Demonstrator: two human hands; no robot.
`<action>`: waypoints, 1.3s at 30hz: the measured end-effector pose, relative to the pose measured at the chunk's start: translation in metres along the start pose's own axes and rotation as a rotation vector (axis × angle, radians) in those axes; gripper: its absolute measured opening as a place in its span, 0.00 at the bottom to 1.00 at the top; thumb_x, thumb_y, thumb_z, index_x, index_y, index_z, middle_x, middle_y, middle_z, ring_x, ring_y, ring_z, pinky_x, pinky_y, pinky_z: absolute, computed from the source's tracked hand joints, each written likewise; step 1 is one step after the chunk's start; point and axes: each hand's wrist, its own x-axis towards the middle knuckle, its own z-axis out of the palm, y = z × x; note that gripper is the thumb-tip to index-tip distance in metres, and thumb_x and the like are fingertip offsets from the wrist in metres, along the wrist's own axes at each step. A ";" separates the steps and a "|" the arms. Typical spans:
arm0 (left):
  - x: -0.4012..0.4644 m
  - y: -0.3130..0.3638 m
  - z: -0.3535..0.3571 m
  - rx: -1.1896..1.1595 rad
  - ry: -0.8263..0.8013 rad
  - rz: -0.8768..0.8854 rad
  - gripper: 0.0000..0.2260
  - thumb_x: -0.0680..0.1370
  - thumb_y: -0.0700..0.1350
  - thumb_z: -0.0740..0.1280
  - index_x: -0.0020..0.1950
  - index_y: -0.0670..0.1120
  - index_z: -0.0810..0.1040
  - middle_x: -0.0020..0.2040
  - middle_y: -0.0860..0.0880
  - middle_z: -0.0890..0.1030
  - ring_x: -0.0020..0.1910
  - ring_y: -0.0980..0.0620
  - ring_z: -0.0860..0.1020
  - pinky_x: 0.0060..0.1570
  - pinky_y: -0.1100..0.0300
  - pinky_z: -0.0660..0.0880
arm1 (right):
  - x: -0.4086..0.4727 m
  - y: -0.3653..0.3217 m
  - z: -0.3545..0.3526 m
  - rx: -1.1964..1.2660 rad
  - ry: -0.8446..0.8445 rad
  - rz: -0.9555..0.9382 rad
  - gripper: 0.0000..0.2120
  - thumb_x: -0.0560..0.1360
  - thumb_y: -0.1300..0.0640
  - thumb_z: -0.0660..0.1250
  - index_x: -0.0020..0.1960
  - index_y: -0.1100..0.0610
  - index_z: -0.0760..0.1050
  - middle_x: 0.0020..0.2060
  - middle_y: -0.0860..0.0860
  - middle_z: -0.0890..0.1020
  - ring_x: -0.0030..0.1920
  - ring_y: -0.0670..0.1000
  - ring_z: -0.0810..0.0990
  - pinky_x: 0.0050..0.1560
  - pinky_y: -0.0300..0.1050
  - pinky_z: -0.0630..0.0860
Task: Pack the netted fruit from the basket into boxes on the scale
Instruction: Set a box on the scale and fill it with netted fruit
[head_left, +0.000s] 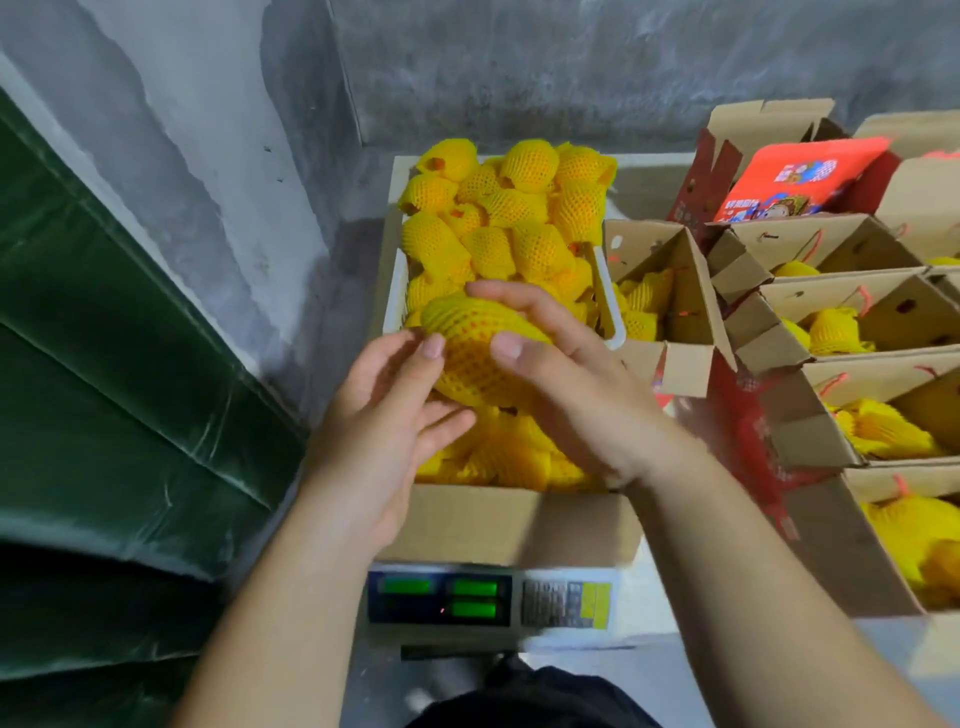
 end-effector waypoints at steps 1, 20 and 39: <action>-0.008 0.000 -0.010 0.013 0.021 0.017 0.15 0.75 0.56 0.77 0.59 0.56 0.83 0.58 0.50 0.87 0.56 0.43 0.86 0.48 0.54 0.84 | -0.007 0.006 0.013 0.061 0.017 0.027 0.23 0.76 0.52 0.71 0.70 0.51 0.75 0.63 0.60 0.82 0.67 0.62 0.79 0.71 0.62 0.74; -0.108 -0.007 -0.108 0.488 0.078 0.137 0.08 0.86 0.53 0.62 0.55 0.59 0.82 0.52 0.60 0.87 0.52 0.56 0.85 0.56 0.56 0.80 | -0.078 0.027 0.077 -1.071 0.119 -0.022 0.38 0.80 0.47 0.70 0.84 0.50 0.55 0.82 0.54 0.60 0.80 0.58 0.62 0.77 0.53 0.64; -0.127 -0.019 -0.119 0.599 -0.123 0.282 0.09 0.79 0.51 0.68 0.53 0.65 0.84 0.53 0.59 0.86 0.51 0.61 0.84 0.42 0.71 0.77 | -0.142 0.045 0.111 -0.683 0.144 -0.126 0.22 0.84 0.57 0.64 0.77 0.50 0.69 0.73 0.44 0.75 0.68 0.47 0.76 0.68 0.54 0.76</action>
